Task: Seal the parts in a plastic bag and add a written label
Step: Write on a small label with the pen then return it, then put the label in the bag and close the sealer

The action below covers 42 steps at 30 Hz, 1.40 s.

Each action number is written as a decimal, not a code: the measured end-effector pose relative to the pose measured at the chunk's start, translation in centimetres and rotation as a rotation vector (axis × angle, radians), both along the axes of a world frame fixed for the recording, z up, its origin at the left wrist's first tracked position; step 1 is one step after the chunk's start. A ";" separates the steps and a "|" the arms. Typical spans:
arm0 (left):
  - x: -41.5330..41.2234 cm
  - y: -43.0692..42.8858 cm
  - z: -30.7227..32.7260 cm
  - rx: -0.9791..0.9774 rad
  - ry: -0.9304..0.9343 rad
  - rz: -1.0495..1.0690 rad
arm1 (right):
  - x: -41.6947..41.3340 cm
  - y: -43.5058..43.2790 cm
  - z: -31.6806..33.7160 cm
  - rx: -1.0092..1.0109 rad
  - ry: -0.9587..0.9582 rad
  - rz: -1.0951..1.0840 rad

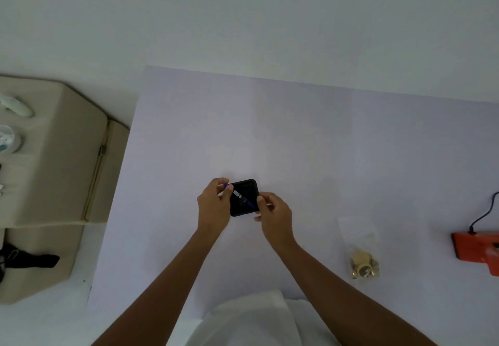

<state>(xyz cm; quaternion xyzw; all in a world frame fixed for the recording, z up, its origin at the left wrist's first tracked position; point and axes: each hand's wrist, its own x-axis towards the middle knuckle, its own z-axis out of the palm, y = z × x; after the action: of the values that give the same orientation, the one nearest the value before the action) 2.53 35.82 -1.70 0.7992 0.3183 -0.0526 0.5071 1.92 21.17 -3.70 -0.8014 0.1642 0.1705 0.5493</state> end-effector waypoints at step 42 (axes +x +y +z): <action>-7.2 -12.5 -4.4 0.031 0.010 -0.551 | -6.4 -12.3 -2.9 -0.229 0.153 -0.066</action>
<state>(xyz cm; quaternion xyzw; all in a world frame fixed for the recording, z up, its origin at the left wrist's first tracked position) -4.68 23.28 -6.11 0.8631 0.0920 -0.1876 0.4598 -4.49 8.87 -6.63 -0.8377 0.2500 0.1931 0.4456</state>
